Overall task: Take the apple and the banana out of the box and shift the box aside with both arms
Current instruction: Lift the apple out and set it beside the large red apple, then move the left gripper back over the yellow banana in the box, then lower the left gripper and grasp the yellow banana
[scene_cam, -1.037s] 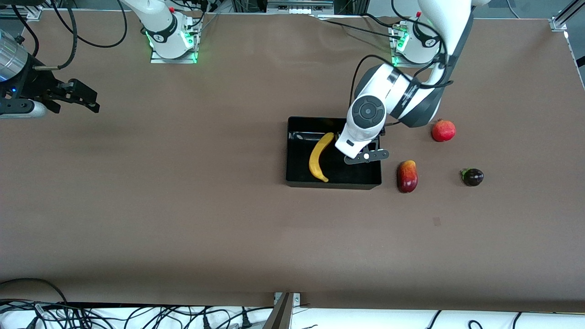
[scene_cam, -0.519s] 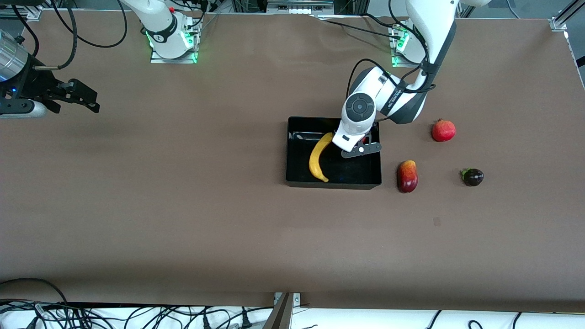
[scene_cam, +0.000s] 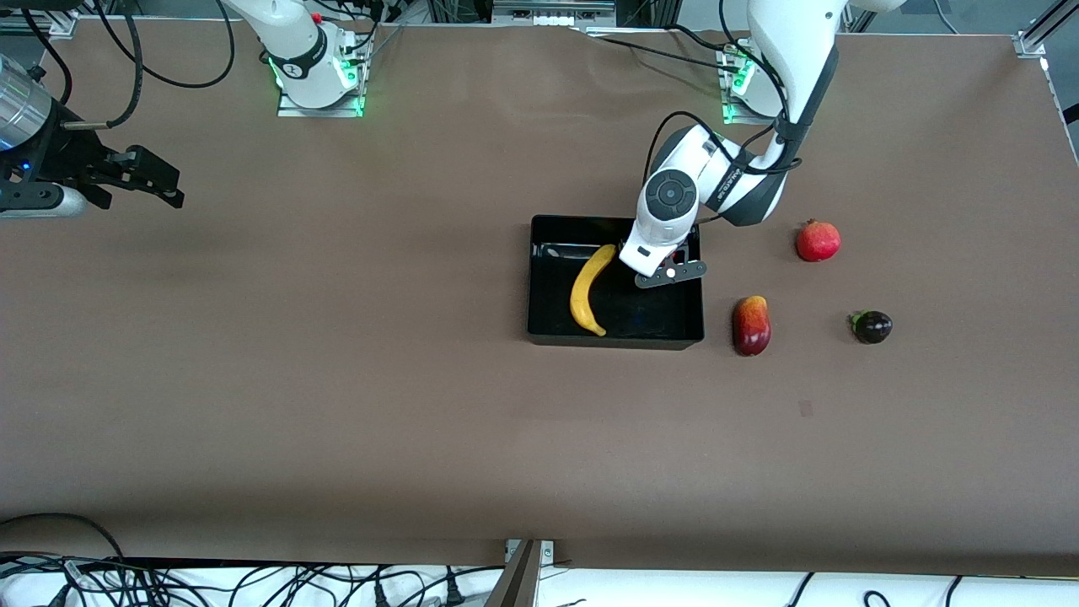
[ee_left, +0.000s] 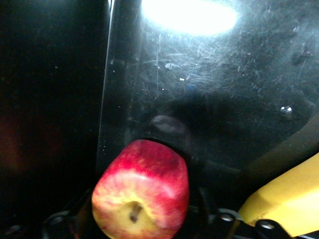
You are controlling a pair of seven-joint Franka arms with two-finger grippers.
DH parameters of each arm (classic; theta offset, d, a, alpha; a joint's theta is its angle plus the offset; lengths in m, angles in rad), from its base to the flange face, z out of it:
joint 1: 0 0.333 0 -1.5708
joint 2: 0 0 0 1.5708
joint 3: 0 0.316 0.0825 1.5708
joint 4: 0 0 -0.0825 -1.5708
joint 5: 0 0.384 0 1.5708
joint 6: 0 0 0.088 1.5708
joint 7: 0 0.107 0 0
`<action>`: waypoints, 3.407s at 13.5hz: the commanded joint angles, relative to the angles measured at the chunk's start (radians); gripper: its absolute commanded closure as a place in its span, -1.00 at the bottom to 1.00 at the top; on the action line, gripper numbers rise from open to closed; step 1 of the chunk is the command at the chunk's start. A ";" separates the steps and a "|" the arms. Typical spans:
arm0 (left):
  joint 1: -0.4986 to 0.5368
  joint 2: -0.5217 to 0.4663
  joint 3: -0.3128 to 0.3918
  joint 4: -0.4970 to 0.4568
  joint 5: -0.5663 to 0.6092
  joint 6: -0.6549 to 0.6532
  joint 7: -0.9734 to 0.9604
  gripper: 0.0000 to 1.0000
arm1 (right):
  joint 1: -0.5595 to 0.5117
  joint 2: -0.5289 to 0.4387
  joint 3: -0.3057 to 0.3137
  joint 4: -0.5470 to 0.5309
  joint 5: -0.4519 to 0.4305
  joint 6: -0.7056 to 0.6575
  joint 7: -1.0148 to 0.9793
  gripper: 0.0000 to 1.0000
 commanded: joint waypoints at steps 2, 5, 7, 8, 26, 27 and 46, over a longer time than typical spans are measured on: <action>-0.008 -0.012 0.010 0.017 0.004 -0.006 0.000 0.78 | 0.001 0.006 0.001 0.018 0.001 -0.006 0.003 -1.00; -0.002 -0.032 0.015 0.150 0.004 -0.196 0.010 0.73 | 0.001 0.006 0.001 0.018 0.001 -0.006 0.003 -1.00; 0.022 -0.037 0.019 0.286 0.027 -0.378 0.082 0.74 | 0.001 0.004 0.003 0.018 0.001 -0.006 0.003 -1.00; 0.039 -0.043 0.019 0.328 0.030 -0.455 0.131 0.74 | 0.001 0.006 0.001 0.018 0.001 -0.005 0.003 -1.00; 0.407 -0.161 0.015 -0.213 0.082 -0.032 0.750 -1.00 | 0.001 0.006 0.001 0.018 0.001 -0.005 0.003 -1.00; 0.407 -0.181 0.013 -0.178 0.082 -0.076 0.753 -1.00 | 0.001 0.004 0.003 0.018 0.001 -0.005 0.003 -1.00; 0.122 0.253 -0.242 0.425 0.061 -0.103 0.139 -1.00 | 0.001 0.006 0.001 0.018 0.001 -0.005 0.003 -1.00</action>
